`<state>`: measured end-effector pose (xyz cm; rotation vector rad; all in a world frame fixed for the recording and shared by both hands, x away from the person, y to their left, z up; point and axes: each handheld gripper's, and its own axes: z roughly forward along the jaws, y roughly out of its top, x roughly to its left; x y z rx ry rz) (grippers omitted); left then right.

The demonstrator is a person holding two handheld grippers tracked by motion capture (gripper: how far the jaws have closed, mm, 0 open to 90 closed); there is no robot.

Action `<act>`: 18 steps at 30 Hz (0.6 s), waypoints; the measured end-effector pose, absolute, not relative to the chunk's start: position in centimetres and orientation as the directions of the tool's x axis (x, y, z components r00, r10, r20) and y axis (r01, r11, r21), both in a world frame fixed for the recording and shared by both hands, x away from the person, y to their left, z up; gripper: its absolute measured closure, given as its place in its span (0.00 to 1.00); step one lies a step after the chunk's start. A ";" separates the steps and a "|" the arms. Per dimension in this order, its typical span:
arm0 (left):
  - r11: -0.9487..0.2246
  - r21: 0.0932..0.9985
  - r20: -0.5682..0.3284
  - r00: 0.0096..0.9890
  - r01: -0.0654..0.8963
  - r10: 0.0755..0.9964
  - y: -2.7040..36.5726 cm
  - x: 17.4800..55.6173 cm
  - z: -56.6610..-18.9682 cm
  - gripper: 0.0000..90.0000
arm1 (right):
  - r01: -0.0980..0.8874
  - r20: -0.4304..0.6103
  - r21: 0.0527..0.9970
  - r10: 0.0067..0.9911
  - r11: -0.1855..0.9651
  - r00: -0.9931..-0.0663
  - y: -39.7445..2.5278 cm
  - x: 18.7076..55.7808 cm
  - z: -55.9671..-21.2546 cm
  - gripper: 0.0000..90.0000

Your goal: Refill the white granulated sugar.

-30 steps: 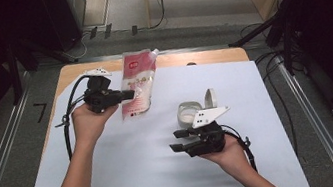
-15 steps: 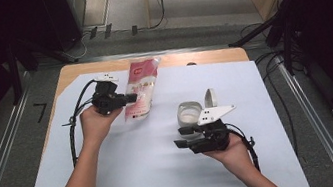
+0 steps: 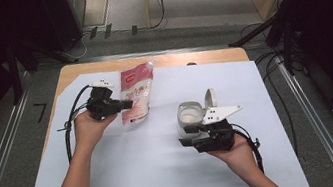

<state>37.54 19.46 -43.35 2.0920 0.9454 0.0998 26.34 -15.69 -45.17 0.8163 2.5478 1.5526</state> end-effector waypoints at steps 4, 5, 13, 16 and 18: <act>-0.398 0.723 -0.225 0.737 0.565 0.638 20.0 37.0 -43.6 0.96 | 0.411 0.218 0.837 0.469 0.361 -0.856 -15.9 26.4 -45.2 0.59; -0.400 0.723 -0.230 0.742 0.563 0.629 20.1 36.9 -43.7 0.96 | 0.410 0.214 0.837 0.472 0.363 -0.855 -15.9 26.4 -45.2 0.59; -0.418 0.717 -0.227 0.754 0.558 0.617 20.4 36.6 -43.9 0.92 | 0.406 0.204 0.833 0.473 0.376 -0.857 -15.7 26.4 -45.4 0.59; -0.421 0.725 -0.214 0.759 0.545 0.615 20.8 36.4 -43.9 0.91 | 0.410 0.200 0.829 0.482 0.381 -0.853 -15.6 26.4 -45.4 0.59; -0.419 0.725 -0.213 0.757 0.546 0.617 21.1 36.4 -43.9 0.90 | 0.410 0.200 0.828 0.481 0.383 -0.854 -15.6 26.4 -45.4 0.59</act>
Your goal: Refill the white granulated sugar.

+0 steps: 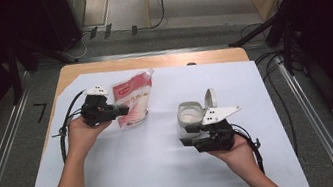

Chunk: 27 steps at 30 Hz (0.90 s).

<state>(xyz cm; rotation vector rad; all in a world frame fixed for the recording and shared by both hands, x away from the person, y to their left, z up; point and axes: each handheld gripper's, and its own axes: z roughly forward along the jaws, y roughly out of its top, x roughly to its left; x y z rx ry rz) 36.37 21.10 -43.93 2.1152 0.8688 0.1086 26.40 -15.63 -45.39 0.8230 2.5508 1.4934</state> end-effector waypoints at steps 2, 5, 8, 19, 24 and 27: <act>-0.416 0.730 -0.211 0.757 0.543 0.618 21.3 36.3 -44.0 0.89 | 0.410 0.200 0.829 0.482 0.381 -0.853 -15.6 26.4 -45.4 0.59; -0.416 0.733 -0.208 0.760 0.538 0.616 21.5 36.2 -44.0 0.87 | 0.413 0.204 0.828 0.482 0.379 -0.852 -15.7 26.5 -45.4 0.59; -0.415 0.734 -0.212 0.762 0.537 0.612 21.7 36.2 -43.9 0.86 | 0.412 0.203 0.828 0.483 0.379 -0.852 -15.7 26.5 -45.4 0.59; -0.366 0.761 -0.239 0.756 0.536 0.609 22.4 35.8 -43.4 0.74 | 0.421 0.210 0.826 0.489 0.375 -0.847 -15.9 26.6 -45.3 0.59; -0.392 0.744 -0.226 0.756 0.541 0.614 22.4 35.7 -43.5 0.72 | 0.420 0.206 0.824 0.490 0.380 -0.847 -16.0 26.7 -45.3 0.59; -0.393 0.747 -0.226 0.760 0.537 0.610 22.3 35.6 -43.4 0.69 | 0.420 0.208 0.828 0.493 0.371 -0.845 -16.2 26.8 -45.1 0.59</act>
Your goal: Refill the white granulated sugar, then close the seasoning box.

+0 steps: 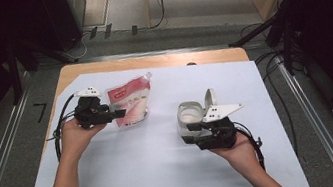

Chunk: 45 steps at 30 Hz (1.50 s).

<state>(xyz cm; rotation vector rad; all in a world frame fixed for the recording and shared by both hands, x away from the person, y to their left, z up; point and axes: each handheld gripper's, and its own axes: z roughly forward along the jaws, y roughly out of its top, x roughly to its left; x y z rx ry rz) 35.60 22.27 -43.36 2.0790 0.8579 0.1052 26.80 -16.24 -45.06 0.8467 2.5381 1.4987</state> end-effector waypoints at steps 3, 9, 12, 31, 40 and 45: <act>-0.398 0.749 -0.215 0.763 0.529 0.609 22.2 35.3 -43.2 0.65 | 0.423 0.207 0.827 0.497 0.372 -0.843 -16.5 26.9 -44.9 0.58; -0.406 0.751 -0.190 0.760 0.520 0.622 22.5 34.5 -43.1 0.57 | 0.417 0.197 0.830 0.504 0.371 -0.841 -17.1 26.7 -44.5 0.58; -0.408 0.761 -0.174 0.764 0.505 0.622 22.9 34.0 -42.9 0.55 | 0.419 0.197 0.829 0.508 0.370 -0.839 -17.6 26.5 -44.3 0.58; -0.360 0.765 -0.186 0.718 0.534 0.670 25.4 33.2 -43.1 0.50 | 0.437 0.208 0.821 0.520 0.367 -0.828 -19.6 26.2 -43.9 0.61; -0.359 0.774 -0.159 0.709 0.521 0.687 26.2 33.2 -43.1 0.52 | 0.463 0.222 0.809 0.543 0.361 -0.810 -21.3 26.1 -43.8 0.61; -0.376 0.771 -0.138 0.712 0.513 0.689 26.1 33.2 -43.2 0.49 | 0.479 0.237 0.802 0.546 0.357 -0.804 -22.4 26.2 -43.7 0.69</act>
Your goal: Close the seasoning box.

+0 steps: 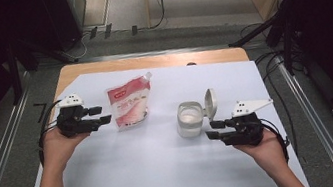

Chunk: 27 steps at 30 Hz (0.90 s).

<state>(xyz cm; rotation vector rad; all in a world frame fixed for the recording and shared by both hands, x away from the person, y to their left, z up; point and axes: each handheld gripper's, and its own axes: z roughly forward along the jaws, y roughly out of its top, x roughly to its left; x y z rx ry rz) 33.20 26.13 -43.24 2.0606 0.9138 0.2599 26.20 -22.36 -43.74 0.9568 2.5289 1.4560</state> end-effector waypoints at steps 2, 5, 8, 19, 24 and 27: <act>-0.375 0.773 -0.135 0.709 0.512 0.692 26.1 33.2 -43.3 0.48 | 0.474 0.229 0.806 0.552 0.353 -0.801 -22.7 26.3 -43.7 0.73; -0.367 0.765 -0.157 0.705 0.530 0.691 26.1 33.4 -43.4 0.47 | 0.483 0.234 0.808 0.568 0.338 -0.789 -23.3 26.4 -43.6 0.79; -0.366 0.760 -0.166 0.705 0.537 0.690 26.1 33.3 -43.5 0.46 | 0.490 0.233 0.806 0.584 0.331 -0.778 -23.9 26.6 -43.4 0.86; -0.372 0.755 -0.169 0.708 0.540 0.685 26.1 33.4 -43.6 0.45 | 0.503 0.231 0.816 0.637 0.284 -0.735 -25.2 27.8 -43.3 1.00; -0.382 0.753 -0.161 0.714 0.535 0.681 26.1 33.4 -43.5 0.45 | 0.522 0.247 0.813 0.661 0.257 -0.709 -25.2 28.8 -43.6 1.00; -0.378 0.756 -0.161 0.712 0.534 0.684 26.1 33.3 -43.5 0.45 | 0.534 0.261 0.813 0.673 0.234 -0.692 -25.2 29.3 -43.8 1.00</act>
